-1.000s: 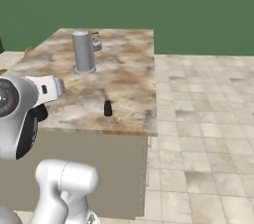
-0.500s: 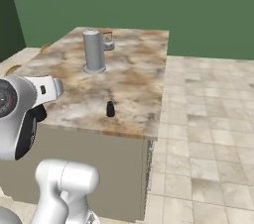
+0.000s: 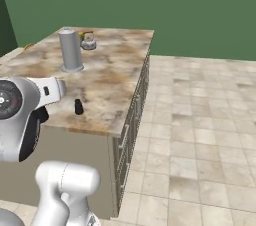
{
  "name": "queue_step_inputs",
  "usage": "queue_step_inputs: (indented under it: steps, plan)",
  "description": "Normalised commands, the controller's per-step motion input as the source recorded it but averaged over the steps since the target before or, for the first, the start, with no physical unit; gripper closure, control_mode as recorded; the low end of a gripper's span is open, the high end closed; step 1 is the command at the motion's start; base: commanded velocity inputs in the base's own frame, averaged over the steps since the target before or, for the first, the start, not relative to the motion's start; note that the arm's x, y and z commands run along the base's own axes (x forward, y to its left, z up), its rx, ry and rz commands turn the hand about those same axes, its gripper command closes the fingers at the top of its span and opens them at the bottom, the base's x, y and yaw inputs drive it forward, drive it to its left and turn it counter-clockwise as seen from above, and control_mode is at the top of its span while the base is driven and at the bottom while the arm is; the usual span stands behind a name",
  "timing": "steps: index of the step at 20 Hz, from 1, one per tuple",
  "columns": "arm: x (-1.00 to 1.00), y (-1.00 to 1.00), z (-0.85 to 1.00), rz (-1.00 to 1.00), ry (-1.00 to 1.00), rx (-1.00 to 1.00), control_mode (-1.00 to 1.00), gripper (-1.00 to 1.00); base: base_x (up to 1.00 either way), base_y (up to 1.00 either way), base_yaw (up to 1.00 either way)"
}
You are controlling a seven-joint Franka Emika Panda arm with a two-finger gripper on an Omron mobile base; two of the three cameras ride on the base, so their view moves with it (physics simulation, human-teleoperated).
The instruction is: Move the shaker and shaker from the cabinet to the dining counter.
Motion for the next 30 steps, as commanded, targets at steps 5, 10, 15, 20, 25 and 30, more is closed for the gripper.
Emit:
queue_step_inputs:
  steps: [5,10,15,20,25,30]
  plan:
    - [0.00,0.00,0.00,0.00,0.00,0.00,1.00,1.00,0.31,0.04,0.00]
    - [0.00,0.00,0.00,0.00,0.00,0.00,1.00,1.00,0.19,0.27,0.00]
    - [0.00,0.00,0.00,0.00,0.00,0.00,1.00,1.00,0.33,0.04,0.00]
    - [0.00,0.00,0.00,0.00,0.00,0.00,1.00,1.00,0.84,0.00,0.00]
    - [0.00,0.00,0.00,0.00,0.00,0.00,1.00,1.00,0.99,-0.01,-0.02]
    - [0.00,0.00,0.00,0.00,0.00,0.00,1.00,1.00,0.71,0.00,0.00]
